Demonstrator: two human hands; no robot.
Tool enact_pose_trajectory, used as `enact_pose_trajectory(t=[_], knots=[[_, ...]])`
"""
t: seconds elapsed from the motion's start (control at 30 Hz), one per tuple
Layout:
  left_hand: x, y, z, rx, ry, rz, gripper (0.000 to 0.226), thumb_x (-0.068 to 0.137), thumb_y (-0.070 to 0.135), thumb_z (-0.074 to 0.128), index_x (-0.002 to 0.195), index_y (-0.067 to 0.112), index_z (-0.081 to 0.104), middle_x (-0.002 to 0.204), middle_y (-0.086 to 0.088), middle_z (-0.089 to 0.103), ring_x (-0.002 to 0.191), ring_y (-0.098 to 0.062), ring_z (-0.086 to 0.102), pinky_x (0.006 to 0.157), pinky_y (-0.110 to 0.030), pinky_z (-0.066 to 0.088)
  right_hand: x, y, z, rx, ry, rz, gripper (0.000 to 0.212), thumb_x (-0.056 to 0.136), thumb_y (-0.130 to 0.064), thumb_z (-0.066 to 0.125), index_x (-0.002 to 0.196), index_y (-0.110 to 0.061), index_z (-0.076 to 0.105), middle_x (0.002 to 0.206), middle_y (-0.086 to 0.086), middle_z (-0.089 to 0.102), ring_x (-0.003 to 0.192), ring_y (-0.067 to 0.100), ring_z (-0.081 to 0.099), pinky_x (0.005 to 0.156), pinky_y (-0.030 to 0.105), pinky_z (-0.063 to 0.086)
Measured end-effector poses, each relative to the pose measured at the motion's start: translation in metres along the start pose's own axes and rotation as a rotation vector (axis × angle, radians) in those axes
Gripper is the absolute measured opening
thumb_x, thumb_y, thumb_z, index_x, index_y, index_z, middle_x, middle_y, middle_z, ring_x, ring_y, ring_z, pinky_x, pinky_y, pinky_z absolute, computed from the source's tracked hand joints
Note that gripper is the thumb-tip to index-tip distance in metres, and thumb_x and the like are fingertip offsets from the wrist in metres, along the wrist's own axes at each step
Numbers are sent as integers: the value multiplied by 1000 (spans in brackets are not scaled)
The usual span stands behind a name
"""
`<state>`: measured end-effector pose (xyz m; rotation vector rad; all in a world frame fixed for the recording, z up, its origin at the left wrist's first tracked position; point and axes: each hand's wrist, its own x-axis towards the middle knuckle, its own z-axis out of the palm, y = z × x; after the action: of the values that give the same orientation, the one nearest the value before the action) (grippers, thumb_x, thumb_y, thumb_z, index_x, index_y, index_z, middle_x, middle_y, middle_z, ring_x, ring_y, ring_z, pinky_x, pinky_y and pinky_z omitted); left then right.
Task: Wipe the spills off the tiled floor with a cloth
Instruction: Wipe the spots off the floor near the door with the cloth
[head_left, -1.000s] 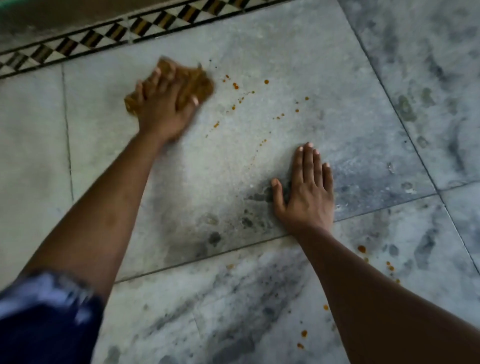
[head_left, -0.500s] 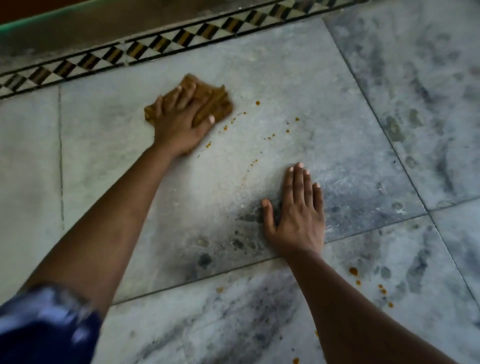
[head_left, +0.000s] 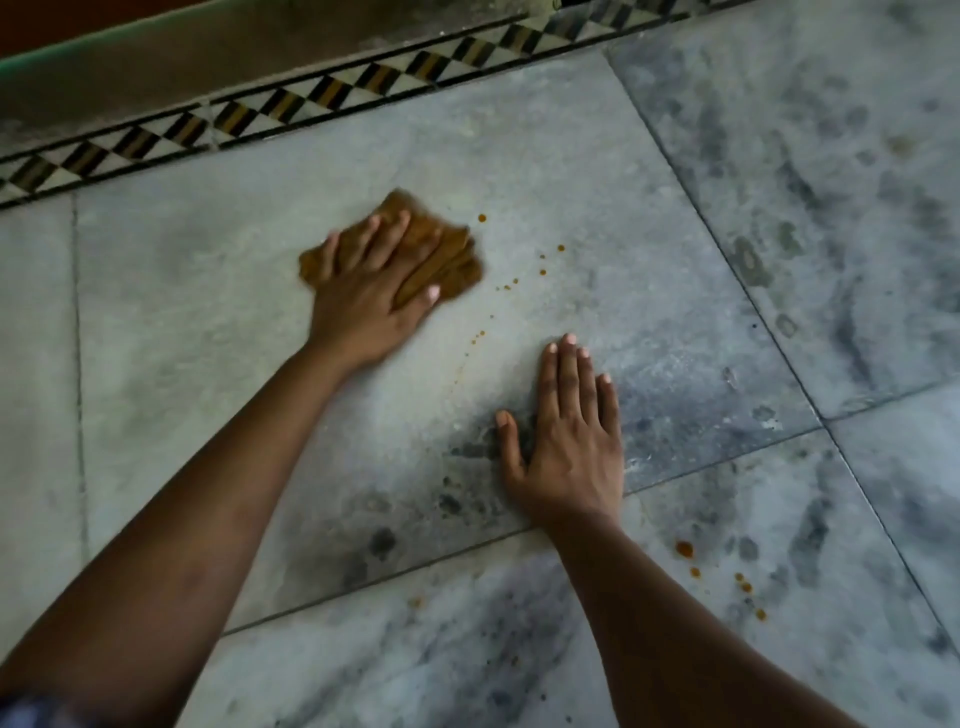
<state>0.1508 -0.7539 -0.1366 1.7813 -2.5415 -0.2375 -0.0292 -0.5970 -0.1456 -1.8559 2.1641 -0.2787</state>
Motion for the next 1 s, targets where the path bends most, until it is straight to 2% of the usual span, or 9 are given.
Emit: enact_pose_trajectory(t=[0.1, 0.17, 0.23, 0.33, 0.5, 0.67, 0.77, 0.87, 1.0], knots=[[-23, -42, -6, 51, -16, -159, 69, 88, 63, 23, 146, 27, 29, 159, 1, 12, 145, -22, 10, 115, -45, -2, 0, 0, 0, 2, 4, -4, 76, 88, -51, 24, 149, -10, 6, 158, 9, 5, 145, 19, 0, 116, 35, -3], [6, -59, -14, 44, -37, -385, 67, 93, 60, 24, 149, 24, 20, 160, 0, 3, 146, -25, 4, 116, -49, -3, -1, 0, 2, -6, 9, -4, 76, 87, -51, 23, 149, -9, 6, 158, 9, 4, 146, 20, 1, 116, 35, -4], [43, -50, -17, 15, -39, -490, 65, 94, 58, 22, 150, 26, 15, 160, -2, -4, 146, -26, -2, 115, -53, -5, -1, 0, 3, -15, 7, -6, 77, 87, -51, 21, 149, -10, 3, 158, 8, 2, 146, 20, -2, 116, 34, -5], [53, -13, -7, -6, -30, -367, 60, 95, 56, 21, 149, 31, 16, 160, -1, -5, 146, -25, -6, 115, -52, -8, -1, 1, 4, -24, 12, -8, 77, 87, -52, 20, 149, -10, 3, 158, 8, 1, 146, 20, -2, 116, 34, -6], [-60, -4, 5, 62, -8, -56, 64, 89, 58, 15, 148, 35, 15, 159, 5, 3, 146, -17, -1, 115, -41, -7, 0, 2, 5, -38, 13, -21, 78, 86, -53, 18, 149, -9, 4, 158, 9, 3, 146, 21, 0, 117, 35, -5], [-34, -60, -12, 66, -52, -433, 63, 97, 50, 24, 151, 20, 9, 160, 2, -4, 146, -18, -6, 117, -46, -7, 1, 3, 8, -37, 37, -21, 78, 86, -53, 18, 149, -8, 7, 158, 10, 6, 146, 22, 3, 116, 34, -4], [16, -44, -15, 12, -66, -500, 62, 97, 51, 21, 151, 25, 6, 159, -1, -10, 146, -24, -10, 115, -51, -8, 1, 4, 8, -30, 39, -28, 78, 86, -52, 20, 149, -8, 6, 158, 10, 5, 146, 23, 3, 117, 35, -4], [9, -6, -6, 47, -83, -344, 59, 97, 52, 20, 150, 28, 7, 159, 1, -10, 146, -21, -10, 115, -50, -10, 1, 4, 7, -28, 38, -32, 78, 87, -51, 22, 149, -8, 6, 158, 11, 5, 146, 23, 2, 117, 37, -2], [-77, 2, -2, 67, -88, -45, 59, 92, 58, 17, 148, 40, 5, 159, 9, -5, 146, -13, -7, 116, -42, -8, 1, 4, 6, -34, 27, -32, 78, 87, -52, 19, 149, -8, 1, 159, 10, 0, 146, 21, -3, 117, 35, -5]])
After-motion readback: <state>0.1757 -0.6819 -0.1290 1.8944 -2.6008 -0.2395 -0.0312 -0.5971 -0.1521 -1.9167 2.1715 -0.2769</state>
